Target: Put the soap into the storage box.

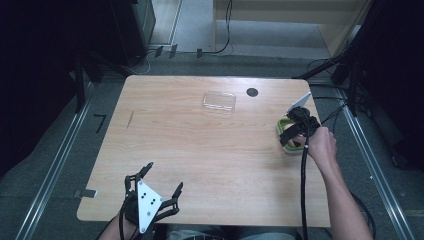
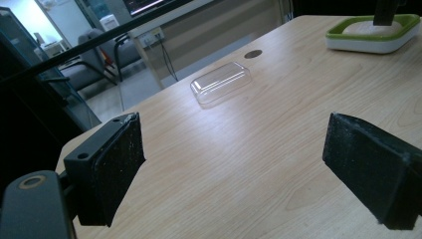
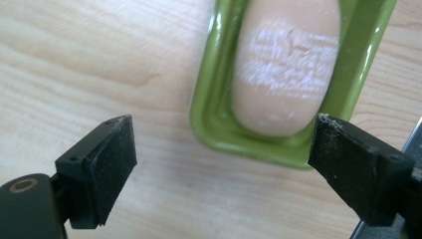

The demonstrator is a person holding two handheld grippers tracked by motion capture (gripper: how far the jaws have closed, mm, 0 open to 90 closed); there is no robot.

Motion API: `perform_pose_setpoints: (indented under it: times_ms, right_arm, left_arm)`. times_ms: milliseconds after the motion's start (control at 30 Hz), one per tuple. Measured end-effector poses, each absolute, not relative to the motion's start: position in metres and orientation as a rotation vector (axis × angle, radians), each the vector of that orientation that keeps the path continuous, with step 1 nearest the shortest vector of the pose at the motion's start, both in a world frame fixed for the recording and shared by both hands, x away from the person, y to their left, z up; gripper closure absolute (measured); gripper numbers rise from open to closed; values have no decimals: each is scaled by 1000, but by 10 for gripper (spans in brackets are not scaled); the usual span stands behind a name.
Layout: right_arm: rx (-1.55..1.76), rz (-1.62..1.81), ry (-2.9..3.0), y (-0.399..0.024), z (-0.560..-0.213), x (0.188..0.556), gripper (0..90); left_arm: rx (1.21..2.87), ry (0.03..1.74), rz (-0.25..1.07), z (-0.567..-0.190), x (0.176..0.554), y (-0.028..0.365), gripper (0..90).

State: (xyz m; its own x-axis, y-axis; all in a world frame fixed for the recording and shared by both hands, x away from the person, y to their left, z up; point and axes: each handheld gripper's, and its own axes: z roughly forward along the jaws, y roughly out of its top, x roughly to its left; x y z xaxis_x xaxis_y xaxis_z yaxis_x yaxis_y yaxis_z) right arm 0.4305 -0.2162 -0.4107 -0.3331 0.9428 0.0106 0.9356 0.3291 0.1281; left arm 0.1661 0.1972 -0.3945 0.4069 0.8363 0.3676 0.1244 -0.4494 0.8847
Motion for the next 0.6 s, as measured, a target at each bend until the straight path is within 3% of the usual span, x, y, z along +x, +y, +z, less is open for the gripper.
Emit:
perform_pose_setpoints:
  times_ms: [600]
  right_arm:
    - [1625, 210, 2615, -209, -402, 371, 106]
  left_arm:
    - [1855, 819, 1089, -394, 168, 195, 99]
